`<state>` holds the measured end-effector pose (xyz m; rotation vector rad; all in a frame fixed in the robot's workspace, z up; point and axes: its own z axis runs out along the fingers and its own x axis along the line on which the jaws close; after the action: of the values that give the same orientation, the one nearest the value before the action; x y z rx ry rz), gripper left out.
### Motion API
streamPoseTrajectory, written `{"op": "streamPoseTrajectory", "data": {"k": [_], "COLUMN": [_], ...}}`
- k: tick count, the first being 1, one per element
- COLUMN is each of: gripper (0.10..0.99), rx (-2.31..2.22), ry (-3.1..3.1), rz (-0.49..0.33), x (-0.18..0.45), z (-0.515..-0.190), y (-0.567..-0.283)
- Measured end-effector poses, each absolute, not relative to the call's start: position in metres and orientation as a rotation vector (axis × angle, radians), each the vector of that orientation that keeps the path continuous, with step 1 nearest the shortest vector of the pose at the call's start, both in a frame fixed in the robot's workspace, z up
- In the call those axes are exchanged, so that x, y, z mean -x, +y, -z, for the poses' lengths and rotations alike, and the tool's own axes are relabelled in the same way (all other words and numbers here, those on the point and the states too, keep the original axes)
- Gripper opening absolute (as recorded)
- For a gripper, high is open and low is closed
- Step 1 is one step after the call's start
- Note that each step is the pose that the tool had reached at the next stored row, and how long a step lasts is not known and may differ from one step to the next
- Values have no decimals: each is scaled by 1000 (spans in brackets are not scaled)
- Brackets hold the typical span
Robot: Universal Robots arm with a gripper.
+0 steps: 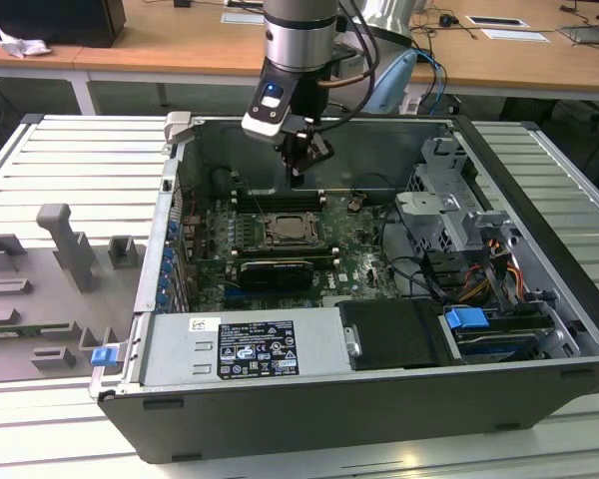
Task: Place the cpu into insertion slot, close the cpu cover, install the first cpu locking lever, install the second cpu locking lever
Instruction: 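Install the first cpu locking lever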
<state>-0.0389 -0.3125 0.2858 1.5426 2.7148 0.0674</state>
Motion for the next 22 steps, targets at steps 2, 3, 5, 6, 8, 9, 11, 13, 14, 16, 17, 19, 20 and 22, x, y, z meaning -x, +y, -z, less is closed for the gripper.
{"op": "streamPoseTrajectory", "data": {"k": [2, 3, 5, 6, 8, 9, 11, 13, 14, 16, 17, 19, 20, 22], "gripper": [106, 106, 106, 106, 106, 106, 106, 106, 106, 106, 106, 106, 106, 106], "rx": [-1524, -1513, -1495, -1486, -1463, -1448, -1417, -1392, -1383, -1361, -1345, -1307, -1296, -1270], "ry": [2726, 2732, 2742, 2747, 2760, 2768, 2784, 2798, 2802, 2814, 2821, 2840, 2845, 2857], "rz": [-68, -68, -68, -68, -68, -68, -69, -69, -69, -69, -69, -70, -70, -70], "x": [39, 39, 39, 39, 39, 39, 39, 39, 39, 39, 39, 39, 39, 39], "z": [-286, -286, -286, -286, -286, -286, -286, -286, -286, -286, -286, -286, -286, -286], "y": [-312, -312, -312, -312, -312, -312, -312, -312, -312, -312, -312, -312, -312, -312]}}
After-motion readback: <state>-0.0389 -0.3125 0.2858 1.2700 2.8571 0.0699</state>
